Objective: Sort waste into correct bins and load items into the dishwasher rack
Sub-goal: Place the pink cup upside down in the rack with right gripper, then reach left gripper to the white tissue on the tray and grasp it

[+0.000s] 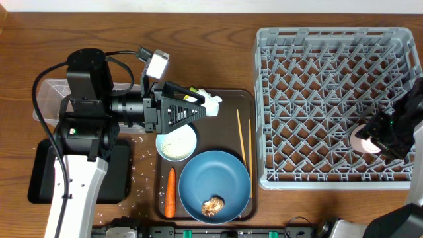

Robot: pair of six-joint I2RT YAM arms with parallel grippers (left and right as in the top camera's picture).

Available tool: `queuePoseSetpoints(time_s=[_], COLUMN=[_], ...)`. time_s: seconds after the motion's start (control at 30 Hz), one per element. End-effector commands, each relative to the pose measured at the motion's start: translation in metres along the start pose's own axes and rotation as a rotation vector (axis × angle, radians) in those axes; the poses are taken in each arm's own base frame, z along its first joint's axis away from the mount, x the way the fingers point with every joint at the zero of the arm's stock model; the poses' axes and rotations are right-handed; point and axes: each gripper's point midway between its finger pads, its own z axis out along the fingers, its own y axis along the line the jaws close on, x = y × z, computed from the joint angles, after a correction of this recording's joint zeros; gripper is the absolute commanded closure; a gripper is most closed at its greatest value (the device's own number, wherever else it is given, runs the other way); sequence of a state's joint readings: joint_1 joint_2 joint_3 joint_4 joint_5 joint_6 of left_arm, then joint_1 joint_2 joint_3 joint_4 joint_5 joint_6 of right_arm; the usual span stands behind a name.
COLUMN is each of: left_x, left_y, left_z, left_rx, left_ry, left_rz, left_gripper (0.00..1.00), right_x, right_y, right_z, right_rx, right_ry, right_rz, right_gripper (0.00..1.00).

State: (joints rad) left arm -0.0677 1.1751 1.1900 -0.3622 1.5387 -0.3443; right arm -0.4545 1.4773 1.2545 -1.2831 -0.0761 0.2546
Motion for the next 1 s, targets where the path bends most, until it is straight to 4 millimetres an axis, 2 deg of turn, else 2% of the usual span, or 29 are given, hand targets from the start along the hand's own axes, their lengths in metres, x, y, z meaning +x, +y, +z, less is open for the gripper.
queuePoseSetpoints(time_s=[0.0,0.17,0.3,0.43,0.53,0.7,0.8,0.9,0.97], left_x=[-0.002,-0.002,-0.002,-0.003,-0.007,-0.003,0.016,0.041,0.056], left_y=[-0.009,-0.009,-0.009,-0.007,0.002,0.042,0.081,0.119,0.132], left_z=[0.000,0.000,0.000,0.000,0.000,0.003,0.000,-0.019,-0.031], left_rx=[0.013,0.013,0.013,-0.002,-0.050,-0.273,-0.514,-0.813,-0.958], left_ry=[0.004,0.004,0.004,-0.003,-0.024,-0.067,-0.050,-0.014,0.019], left_rz=[0.017,0.017,0.018,0.016,0.011,-0.075,-0.148,-0.212,-0.228], left_gripper=[0.31,0.31,0.31,0.31,0.31,0.31,0.32,0.33,0.32], right_x=[0.003,-0.001,-0.001,0.002,0.007,0.022,0.033,0.044,0.050], right_y=[0.000,0.004,0.025,0.051,0.071,0.094,0.095,0.095,0.096], right_z=[0.007,0.002,-0.011,-0.036,-0.065,-0.118,-0.139,-0.150,-0.155], right_rx=[-0.005,-0.024,-0.147,-0.303,-0.438,-0.611,-0.636,-0.643,-0.649], right_ry=[0.020,0.002,-0.010,-0.073,-0.165,-0.330,-0.406,-0.447,-0.466], right_rz=[0.007,0.005,-0.042,-0.135,-0.217,-0.308,-0.341,-0.361,-0.380], right_gripper=[0.29,0.22,0.20,0.20,0.18,0.16,0.10,0.05,0.01])
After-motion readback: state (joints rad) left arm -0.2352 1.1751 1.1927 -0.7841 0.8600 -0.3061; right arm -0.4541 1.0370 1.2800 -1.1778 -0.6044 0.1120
